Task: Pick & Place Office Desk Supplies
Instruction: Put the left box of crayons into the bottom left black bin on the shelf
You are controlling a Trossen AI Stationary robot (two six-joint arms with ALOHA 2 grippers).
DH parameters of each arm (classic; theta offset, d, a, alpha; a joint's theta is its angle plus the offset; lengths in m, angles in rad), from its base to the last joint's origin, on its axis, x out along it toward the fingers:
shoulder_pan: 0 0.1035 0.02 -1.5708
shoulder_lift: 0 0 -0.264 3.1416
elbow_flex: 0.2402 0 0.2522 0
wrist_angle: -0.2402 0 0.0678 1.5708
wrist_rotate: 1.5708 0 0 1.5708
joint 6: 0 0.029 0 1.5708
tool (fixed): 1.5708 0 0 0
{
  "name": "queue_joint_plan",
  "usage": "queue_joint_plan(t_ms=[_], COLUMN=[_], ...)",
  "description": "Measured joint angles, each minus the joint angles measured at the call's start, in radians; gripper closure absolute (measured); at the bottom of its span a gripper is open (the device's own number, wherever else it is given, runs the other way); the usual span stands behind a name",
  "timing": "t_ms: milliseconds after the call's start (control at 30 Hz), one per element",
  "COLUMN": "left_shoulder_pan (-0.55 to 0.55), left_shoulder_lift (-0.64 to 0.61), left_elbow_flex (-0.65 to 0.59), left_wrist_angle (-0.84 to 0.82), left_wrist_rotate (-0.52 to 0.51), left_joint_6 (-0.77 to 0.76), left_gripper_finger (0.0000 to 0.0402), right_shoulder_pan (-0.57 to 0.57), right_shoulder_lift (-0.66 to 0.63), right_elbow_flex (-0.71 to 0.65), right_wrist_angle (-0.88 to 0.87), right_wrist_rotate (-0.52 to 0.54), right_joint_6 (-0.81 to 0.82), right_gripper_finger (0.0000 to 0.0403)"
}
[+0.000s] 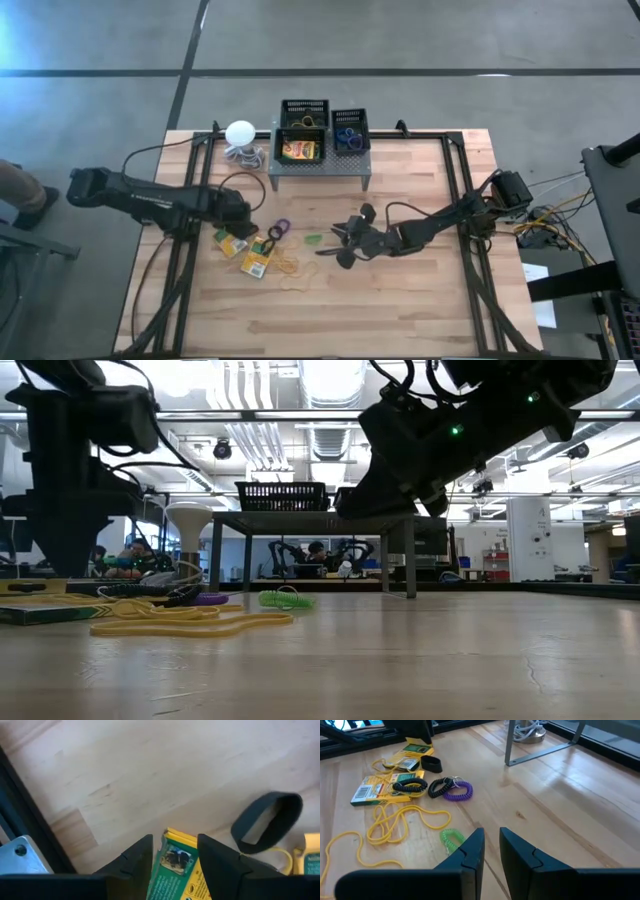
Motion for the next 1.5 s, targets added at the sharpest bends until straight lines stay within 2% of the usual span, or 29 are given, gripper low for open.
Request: queue_joint_plan(t_ms=[200, 367, 533, 667, 767, 1100, 1167, 1367, 1500], left_shoulder_pan=[0.071, 0.132, 0.145, 0.145, 0.145, 0.143, 0.139, 0.083, 0.016], left_shoulder_lift=[0.059, 0.15, 0.209, 0.207, 0.199, 0.179, 0.179, 0.179, 0.179], left_elbow_flex=[0.0, 0.0, 0.007, 0.021, 0.051, 0.249, 0.303, 0.441, 0.491], left_wrist_angle=[-0.006, -0.018, -0.024, -0.037, -0.068, -0.256, -0.294, -0.311, -0.263], left_wrist_rotate=[0.048, 0.116, 0.143, 0.151, 0.15, 0.138, 0.138, 0.186, 0.203], left_joint_6=[0.047, 0.115, 0.169, 0.191, 0.219, 0.265, 0.268, 0.3, 0.291], left_gripper_finger=[0.0248, 0.0267, 0.03, 0.0353, 0.0392, 0.0397, 0.0397, 0.0398, 0.0398], right_shoulder_pan=[0.0, 0.0, 0.0, 0.0, 0.0, 0.0, -0.007, -0.051, -0.065], right_shoulder_lift=[0.0, 0.0, 0.0, 0.0, 0.0, 0.0, 0.0, 0.01, 0.041], right_elbow_flex=[0.0, 0.0, 0.0, 0.0, 0.0, 0.0, 0.004, 0.058, 0.114], right_wrist_angle=[0.001, 0.001, 0.002, 0.002, 0.003, 0.068, 0.078, 0.087, 0.083], right_wrist_rotate=[0.0, 0.0, 0.0, 0.0, 0.0, -0.006, -0.043, -0.266, -0.318], right_joint_6=[-0.027, -0.066, -0.069, -0.072, -0.073, -0.074, -0.083, -0.13, -0.19], right_gripper_finger=[0.0346, 0.0346, 0.0346, 0.0346, 0.0346, 0.0346, 0.0342, 0.0299, 0.0258])
